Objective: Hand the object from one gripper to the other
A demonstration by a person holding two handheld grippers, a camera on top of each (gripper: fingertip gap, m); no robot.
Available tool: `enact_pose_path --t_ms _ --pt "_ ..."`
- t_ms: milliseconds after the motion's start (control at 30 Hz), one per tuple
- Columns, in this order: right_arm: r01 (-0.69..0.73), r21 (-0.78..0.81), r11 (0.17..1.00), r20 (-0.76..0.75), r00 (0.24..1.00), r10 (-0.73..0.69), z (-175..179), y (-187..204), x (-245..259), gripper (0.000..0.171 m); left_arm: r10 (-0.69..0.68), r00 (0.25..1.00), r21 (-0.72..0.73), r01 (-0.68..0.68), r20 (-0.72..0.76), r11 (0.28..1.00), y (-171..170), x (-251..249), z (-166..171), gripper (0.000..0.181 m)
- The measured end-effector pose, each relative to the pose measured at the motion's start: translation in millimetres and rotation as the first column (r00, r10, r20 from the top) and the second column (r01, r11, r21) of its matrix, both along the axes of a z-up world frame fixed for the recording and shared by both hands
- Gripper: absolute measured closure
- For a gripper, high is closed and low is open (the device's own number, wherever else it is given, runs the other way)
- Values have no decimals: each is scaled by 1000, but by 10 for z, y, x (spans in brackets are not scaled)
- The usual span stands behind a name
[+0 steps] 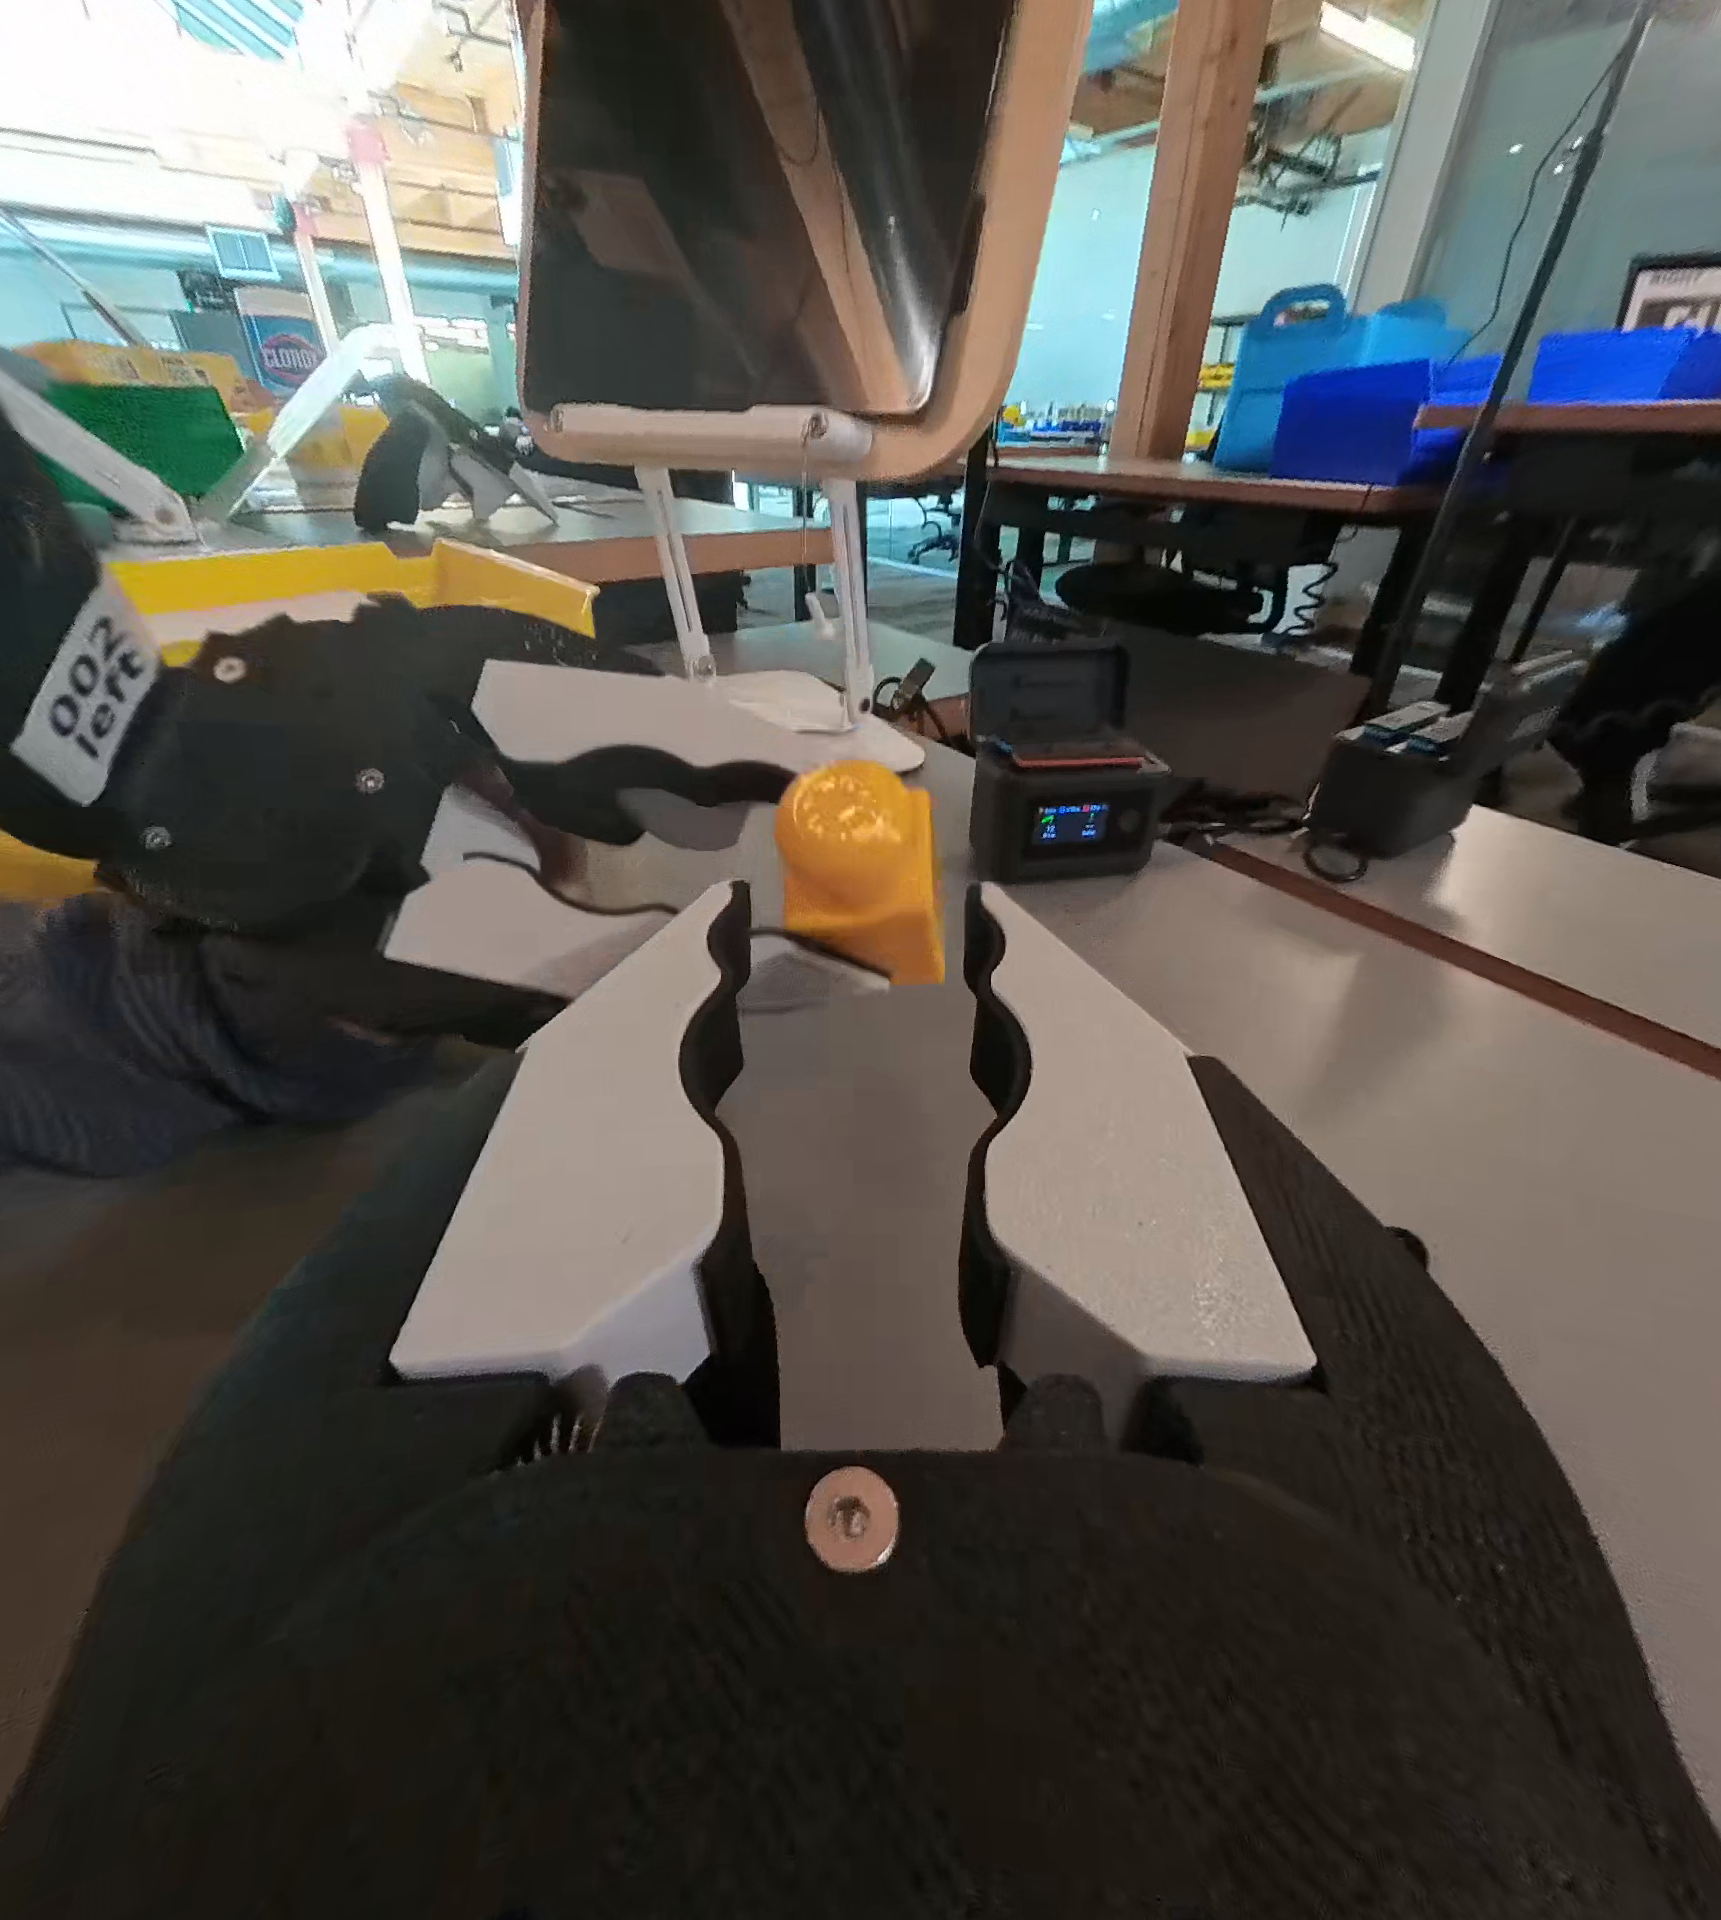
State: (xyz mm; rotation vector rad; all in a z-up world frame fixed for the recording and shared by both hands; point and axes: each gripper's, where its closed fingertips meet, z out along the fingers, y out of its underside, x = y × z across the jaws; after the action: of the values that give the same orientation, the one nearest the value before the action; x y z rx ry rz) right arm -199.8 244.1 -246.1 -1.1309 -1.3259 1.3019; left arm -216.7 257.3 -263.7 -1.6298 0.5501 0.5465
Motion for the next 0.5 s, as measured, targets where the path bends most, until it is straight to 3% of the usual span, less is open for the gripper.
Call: enact_pose_path --t_ms 333,433,500 --pt "27 92 995 53 998 -32 -79 -36 -48 137 32 948 46 -18 -318 999 -4 204 45 146" --pt "50 156 987 60 996 -60 -99 -24 -52 139 0 974 48 11 -226 999 6 211 17 145" --pt "70 167 983 49 996 -79 -84 19 -43 139 -110 994 23 110 5 994 -16 331 14 133"
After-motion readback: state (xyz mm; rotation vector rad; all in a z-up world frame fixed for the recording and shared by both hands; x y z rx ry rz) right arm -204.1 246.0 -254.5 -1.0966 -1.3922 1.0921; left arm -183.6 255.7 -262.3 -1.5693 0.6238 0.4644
